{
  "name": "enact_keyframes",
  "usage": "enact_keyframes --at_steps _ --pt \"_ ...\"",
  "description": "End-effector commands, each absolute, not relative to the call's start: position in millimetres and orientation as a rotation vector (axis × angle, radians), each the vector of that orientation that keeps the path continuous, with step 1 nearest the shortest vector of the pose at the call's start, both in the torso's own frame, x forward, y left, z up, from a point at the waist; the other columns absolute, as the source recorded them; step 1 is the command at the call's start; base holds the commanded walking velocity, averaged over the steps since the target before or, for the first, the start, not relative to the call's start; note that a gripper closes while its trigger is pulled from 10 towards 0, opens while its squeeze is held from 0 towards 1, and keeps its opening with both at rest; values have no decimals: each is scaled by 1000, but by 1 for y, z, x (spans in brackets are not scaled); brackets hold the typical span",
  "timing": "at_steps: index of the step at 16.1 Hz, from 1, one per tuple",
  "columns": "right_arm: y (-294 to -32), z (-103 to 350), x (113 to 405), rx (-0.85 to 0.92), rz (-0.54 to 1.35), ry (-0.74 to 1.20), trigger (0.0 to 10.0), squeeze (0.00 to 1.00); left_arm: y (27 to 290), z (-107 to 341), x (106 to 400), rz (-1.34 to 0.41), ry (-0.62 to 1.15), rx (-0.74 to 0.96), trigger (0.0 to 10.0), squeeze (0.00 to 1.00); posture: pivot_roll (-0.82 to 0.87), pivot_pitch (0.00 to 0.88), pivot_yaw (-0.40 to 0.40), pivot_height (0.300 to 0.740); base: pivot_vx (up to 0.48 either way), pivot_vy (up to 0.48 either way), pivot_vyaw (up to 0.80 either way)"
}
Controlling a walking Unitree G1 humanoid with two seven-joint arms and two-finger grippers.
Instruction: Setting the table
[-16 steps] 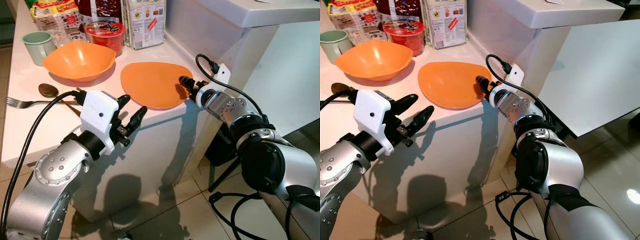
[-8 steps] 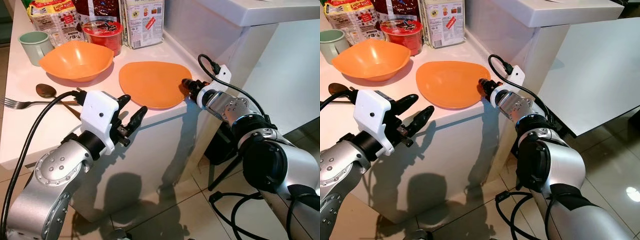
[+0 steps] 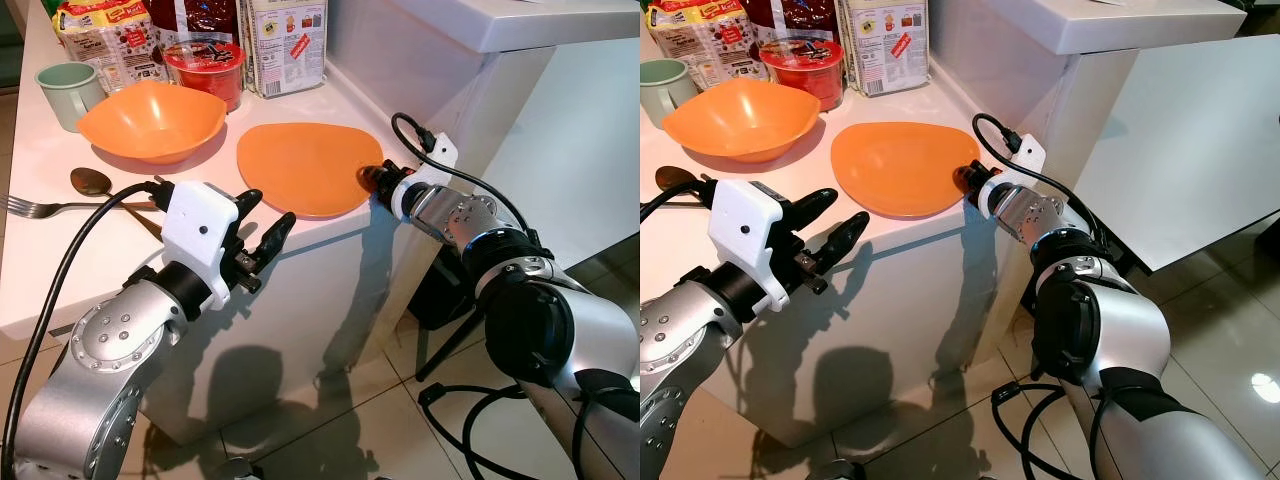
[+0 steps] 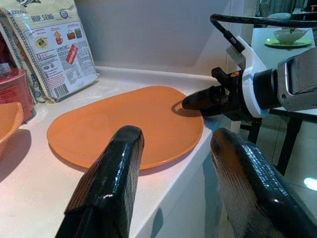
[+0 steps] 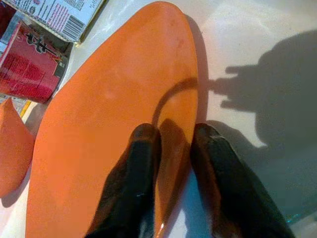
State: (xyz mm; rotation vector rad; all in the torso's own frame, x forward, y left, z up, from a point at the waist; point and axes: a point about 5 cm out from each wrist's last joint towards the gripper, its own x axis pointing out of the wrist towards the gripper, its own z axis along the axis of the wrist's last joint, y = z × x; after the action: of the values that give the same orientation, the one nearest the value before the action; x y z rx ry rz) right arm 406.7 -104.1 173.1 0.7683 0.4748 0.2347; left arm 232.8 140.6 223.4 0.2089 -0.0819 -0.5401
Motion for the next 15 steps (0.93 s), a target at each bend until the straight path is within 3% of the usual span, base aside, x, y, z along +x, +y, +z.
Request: enact_keyframes --at_steps 1,9,15 --pt "-98 168 404 785 234 526 0 0 136 227 232 -560 -103 207 10000 0 148 54 -94 740 0 0 0" --pt "-104 170 406 877 187 507 0 0 134 228 235 -562 -114 204 10000 0 147 41 -92 740 0 0 0" --pt "-124 189 412 970 196 423 0 0 134 228 242 -512 -111 136 10000 0 132 13 -94 740 0 0 0"
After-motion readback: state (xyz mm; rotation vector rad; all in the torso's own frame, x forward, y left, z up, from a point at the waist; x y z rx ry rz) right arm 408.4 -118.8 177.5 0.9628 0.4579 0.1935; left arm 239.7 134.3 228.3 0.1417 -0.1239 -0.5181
